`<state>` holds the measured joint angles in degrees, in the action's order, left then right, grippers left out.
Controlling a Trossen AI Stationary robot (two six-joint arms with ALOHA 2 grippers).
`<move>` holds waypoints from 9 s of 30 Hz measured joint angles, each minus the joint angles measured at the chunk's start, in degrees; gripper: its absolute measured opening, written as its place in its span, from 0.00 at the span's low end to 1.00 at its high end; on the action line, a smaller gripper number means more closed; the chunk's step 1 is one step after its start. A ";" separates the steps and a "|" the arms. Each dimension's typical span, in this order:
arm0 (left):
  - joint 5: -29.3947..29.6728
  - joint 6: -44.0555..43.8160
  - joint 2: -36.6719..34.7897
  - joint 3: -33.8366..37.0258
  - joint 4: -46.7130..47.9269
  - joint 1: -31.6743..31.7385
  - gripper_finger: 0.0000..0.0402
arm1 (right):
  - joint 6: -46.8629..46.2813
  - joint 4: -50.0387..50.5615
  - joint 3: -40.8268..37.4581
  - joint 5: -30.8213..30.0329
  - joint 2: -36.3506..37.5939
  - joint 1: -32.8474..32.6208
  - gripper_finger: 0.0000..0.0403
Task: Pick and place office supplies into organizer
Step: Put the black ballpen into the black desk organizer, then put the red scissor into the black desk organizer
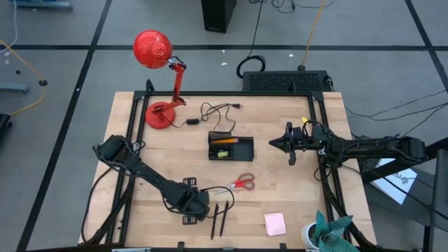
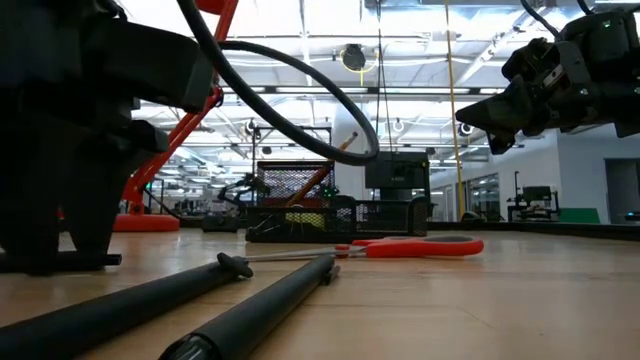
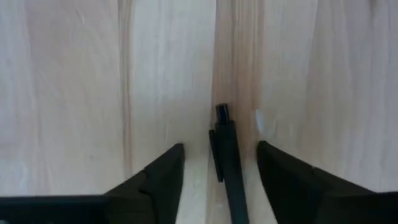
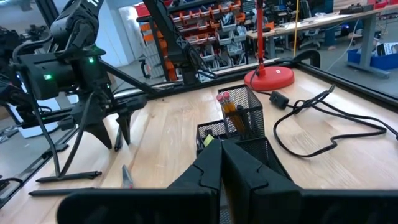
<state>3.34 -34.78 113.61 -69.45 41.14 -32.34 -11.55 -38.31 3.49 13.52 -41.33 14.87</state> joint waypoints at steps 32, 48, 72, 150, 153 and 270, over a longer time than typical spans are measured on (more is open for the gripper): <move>30.41 27.58 -19.43 0.30 -8.16 5.74 0.06 | -1.29 -0.06 -0.02 0.02 0.01 -0.72 0.01; 0.87 47.78 -36.88 25.21 -60.36 25.63 0.04 | -0.85 -0.32 -0.04 -0.06 -0.01 -1.16 0.01; -18.92 49.36 -24.59 27.37 -78.40 44.30 0.05 | -0.18 -0.41 -0.04 -0.23 0.01 -1.16 0.01; 22.78 17.11 -14.84 2.98 -19.26 -2.05 0.24 | -1.00 0.89 -0.04 -0.08 0.01 -4.11 0.01; 25.00 17.74 -13.13 2.98 -17.51 -2.18 0.24 | 0.27 1.59 -0.04 -0.02 0.00 -5.26 0.01; 18.62 18.96 -12.79 2.98 -15.71 4.83 0.24 | 8.23 42.92 45.61 -14.07 -57.59 -32.18 0.39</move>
<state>21.96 -15.82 100.82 -66.48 25.43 -27.51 -3.32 4.61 49.10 -0.56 -98.93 -17.31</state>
